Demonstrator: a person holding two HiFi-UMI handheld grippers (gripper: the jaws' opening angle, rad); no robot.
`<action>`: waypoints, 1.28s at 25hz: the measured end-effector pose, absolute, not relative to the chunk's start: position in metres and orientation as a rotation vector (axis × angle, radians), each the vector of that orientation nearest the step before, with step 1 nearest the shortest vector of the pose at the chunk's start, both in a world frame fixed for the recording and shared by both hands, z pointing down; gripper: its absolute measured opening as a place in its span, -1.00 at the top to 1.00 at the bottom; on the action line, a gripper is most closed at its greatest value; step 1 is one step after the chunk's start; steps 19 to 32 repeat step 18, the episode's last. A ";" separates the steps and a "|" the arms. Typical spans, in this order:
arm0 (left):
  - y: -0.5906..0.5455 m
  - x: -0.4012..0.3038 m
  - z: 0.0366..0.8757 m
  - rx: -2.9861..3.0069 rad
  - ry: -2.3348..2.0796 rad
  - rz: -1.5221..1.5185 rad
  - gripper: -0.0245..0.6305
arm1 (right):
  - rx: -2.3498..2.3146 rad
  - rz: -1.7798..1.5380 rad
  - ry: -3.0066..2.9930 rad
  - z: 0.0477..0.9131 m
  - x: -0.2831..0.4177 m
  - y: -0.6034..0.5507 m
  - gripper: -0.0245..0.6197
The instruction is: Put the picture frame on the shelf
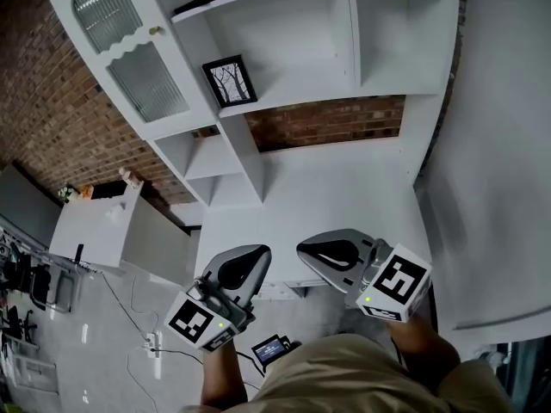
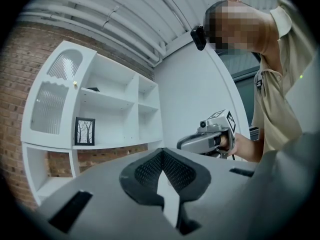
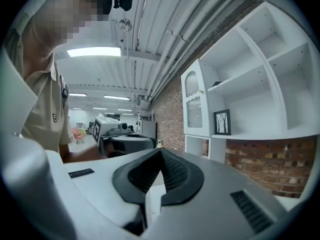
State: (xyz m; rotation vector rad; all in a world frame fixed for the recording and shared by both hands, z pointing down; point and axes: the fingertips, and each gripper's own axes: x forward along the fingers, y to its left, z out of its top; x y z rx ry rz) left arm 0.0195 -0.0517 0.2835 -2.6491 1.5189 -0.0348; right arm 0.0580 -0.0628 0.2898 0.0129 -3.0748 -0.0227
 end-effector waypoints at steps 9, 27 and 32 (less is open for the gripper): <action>-0.022 0.004 0.284 -2.713 1.464 -0.029 0.91 | 0.076 0.002 -3.060 0.286 0.042 -0.034 0.91; 0.009 -0.016 0.280 -2.763 1.402 -0.019 0.91 | 0.143 0.007 -3.040 0.278 0.023 -0.004 0.91; 0.009 -0.016 0.280 -2.763 1.402 -0.019 0.91 | 0.143 0.007 -3.040 0.278 0.023 -0.004 0.91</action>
